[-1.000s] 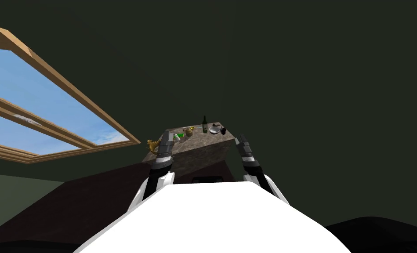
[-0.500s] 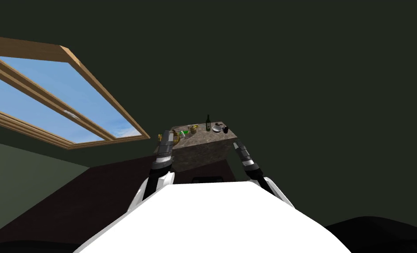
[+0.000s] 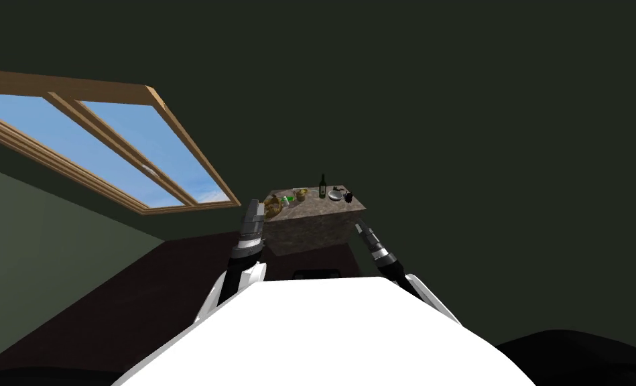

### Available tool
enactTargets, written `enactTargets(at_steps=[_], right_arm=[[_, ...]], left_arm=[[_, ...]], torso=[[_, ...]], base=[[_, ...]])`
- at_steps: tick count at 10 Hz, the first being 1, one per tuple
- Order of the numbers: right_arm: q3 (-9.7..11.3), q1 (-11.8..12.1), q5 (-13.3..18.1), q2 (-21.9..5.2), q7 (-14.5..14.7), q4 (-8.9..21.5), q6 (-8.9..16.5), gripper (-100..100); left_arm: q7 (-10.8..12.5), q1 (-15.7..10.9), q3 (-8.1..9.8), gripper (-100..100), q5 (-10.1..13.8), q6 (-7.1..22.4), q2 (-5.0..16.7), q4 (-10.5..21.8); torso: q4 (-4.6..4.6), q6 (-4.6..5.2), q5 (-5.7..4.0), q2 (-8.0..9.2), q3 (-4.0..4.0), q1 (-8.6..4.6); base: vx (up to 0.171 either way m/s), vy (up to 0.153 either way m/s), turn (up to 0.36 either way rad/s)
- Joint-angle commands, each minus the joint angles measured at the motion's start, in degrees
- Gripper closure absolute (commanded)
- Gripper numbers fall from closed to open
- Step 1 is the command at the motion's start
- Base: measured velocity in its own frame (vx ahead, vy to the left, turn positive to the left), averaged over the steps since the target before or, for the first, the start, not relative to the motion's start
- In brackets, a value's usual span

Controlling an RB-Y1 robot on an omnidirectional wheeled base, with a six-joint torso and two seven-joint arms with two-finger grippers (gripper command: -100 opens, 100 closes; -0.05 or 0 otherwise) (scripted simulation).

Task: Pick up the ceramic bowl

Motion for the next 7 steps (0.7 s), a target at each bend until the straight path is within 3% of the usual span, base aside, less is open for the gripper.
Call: enactTargets(at_steps=[1,4,7], right_arm=[[0.2,0.9,0.8,-2.9,-0.1,2.4,-0.9,-100],[0.6,1.7,1.8,-7.1,-0.1,4.5,-1.4,-100],[1.5,3.2,3.6,-12.2,0.1,8.9,-2.2,-100]], left_arm=[[0.0,0.0,0.00,0,0.0,0.0,0.0,0.0],[0.0,0.0,0.00,0,0.0,0.0,0.0,0.0],[0.0,0.0,0.00,0,0.0,0.0,0.0,0.0]], torso=[[0.00,0.00,0.00,0.00,0.00,0.00],[-0.01,-0.03,0.01,-0.04,-0.03,0.04],[-0.02,0.01,0.00,-0.12,-0.07,-0.02]], base=[[-0.077,0.041,0.226],[-0.059,0.039,0.136],[-0.043,0.041,0.190]])
